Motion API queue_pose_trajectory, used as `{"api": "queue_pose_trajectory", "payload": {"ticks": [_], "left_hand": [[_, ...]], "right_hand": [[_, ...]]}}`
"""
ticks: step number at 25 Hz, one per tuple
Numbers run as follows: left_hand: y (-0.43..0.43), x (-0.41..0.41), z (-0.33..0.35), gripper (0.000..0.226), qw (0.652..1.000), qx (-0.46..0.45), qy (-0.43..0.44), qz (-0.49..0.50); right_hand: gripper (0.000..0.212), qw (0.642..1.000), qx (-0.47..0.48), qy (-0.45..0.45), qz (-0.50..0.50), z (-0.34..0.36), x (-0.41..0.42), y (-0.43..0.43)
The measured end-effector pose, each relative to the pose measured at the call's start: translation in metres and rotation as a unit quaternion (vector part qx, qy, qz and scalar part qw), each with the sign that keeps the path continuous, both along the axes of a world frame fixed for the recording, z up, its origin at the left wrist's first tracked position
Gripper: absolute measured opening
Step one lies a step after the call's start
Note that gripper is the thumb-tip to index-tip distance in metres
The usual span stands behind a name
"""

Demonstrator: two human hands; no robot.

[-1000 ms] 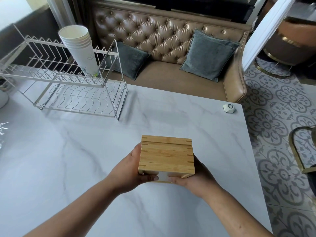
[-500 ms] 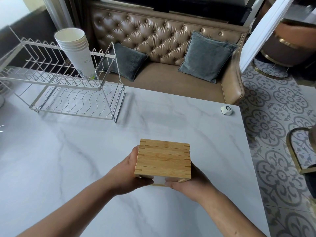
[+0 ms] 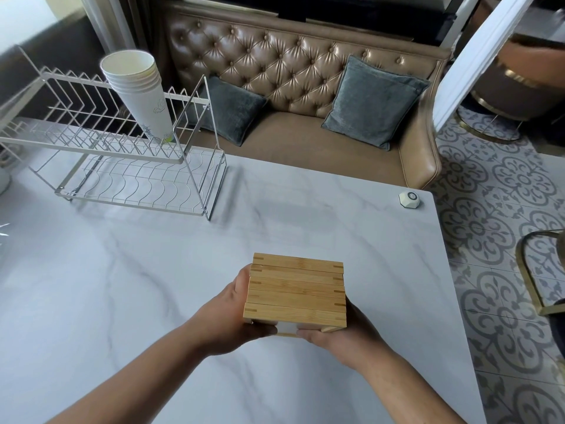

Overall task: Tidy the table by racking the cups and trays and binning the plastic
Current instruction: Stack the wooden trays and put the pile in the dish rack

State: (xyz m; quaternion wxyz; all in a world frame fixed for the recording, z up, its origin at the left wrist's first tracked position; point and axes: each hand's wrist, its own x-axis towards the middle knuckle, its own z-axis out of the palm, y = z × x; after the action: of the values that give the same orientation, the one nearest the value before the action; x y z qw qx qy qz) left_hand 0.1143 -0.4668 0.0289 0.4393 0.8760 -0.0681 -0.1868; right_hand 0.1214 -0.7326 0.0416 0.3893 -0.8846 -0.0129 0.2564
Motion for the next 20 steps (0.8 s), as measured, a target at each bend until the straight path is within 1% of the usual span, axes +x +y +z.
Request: {"api": "queue_pose_trajectory", "payload": {"ticks": [3,5,7,8,9,10,11,12,14,15,17,20], "left_hand": [[0.001,0.004,-0.001,0.089,1.0,0.0,0.008,-0.008],[0.002,0.016,0.005,0.096,0.999,-0.036,0.038,0.002],[0.006,0.037,0.017,0.099,0.989,-0.118,0.085,-0.016],[0.009,0.046,0.023,0.095,0.98,-0.167,0.105,-0.035],[0.013,0.054,0.029,0.089,0.967,-0.214,0.128,-0.053],[0.017,0.059,0.034,0.084,0.952,-0.254,0.157,-0.061],[0.018,0.061,0.039,0.079,0.939,-0.281,0.193,-0.048],[0.018,0.059,0.042,0.075,0.929,-0.289,0.229,-0.019],[0.013,0.053,0.043,0.068,0.916,-0.266,0.298,0.041],[0.012,0.049,0.04,0.067,0.913,-0.246,0.32,0.06],[0.014,0.035,0.03,0.071,0.904,-0.23,0.355,0.068],[0.016,0.001,0.01,0.077,0.87,-0.281,0.402,0.055]], "right_hand": [[0.059,1.0,0.014,0.019,0.0,0.002,0.003,0.001],[0.066,0.999,0.035,0.036,-0.009,0.01,0.011,0.003],[0.077,0.999,0.028,0.021,-0.003,0.024,0.024,0.005],[0.08,0.999,0.038,0.015,-0.003,0.03,0.03,0.007],[0.079,0.997,0.071,0.017,-0.013,0.034,0.034,0.008],[0.077,0.991,0.128,0.026,-0.029,0.038,0.035,0.01],[0.072,0.979,0.194,0.041,-0.048,0.041,0.033,0.014],[0.067,0.963,0.252,0.06,-0.073,0.042,0.029,0.018],[0.056,0.925,0.33,0.117,-0.149,0.038,0.019,0.03],[0.052,0.907,0.345,0.152,-0.187,0.033,0.014,0.037],[0.044,0.882,0.343,0.211,-0.243,0.022,0.003,0.045],[0.036,0.862,0.334,0.251,-0.288,0.009,-0.009,0.046]]}}
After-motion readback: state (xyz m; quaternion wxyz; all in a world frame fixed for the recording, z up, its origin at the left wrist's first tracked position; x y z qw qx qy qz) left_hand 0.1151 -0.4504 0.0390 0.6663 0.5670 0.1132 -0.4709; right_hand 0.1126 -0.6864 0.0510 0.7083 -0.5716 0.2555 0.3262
